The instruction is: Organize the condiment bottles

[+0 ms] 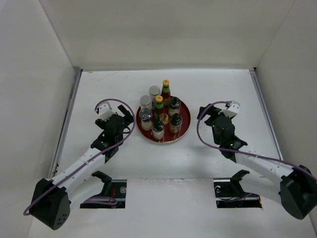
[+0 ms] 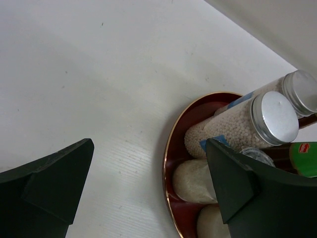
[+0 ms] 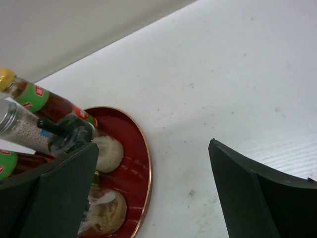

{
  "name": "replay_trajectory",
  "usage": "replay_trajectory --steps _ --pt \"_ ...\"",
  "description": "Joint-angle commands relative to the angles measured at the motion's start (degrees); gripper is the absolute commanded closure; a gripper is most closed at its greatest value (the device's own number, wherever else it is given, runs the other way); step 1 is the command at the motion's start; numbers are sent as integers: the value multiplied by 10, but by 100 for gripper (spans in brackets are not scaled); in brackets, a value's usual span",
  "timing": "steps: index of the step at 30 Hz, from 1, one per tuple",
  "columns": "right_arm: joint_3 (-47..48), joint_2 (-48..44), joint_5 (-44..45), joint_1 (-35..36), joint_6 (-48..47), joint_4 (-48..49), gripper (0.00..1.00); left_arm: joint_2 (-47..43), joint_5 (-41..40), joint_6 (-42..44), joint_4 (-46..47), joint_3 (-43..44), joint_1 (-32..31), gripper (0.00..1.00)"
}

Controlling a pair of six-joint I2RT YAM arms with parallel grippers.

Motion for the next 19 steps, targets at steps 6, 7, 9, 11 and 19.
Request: replay_trajectory --steps 6,7,9,11,19 --pt "16 33 -45 -16 55 34 0 -3 -14 -2 -24 36 -18 0" --pt "18 35 -45 -16 53 33 0 -2 -15 -1 -22 36 -21 0" --pt "17 33 -43 -16 52 33 0 3 -15 -1 -25 41 -22 0" --pt "13 29 -46 -16 56 33 0 7 -14 4 -25 45 -22 0" --pt "22 48 -53 -16 50 30 0 31 -12 6 -15 44 -24 0"
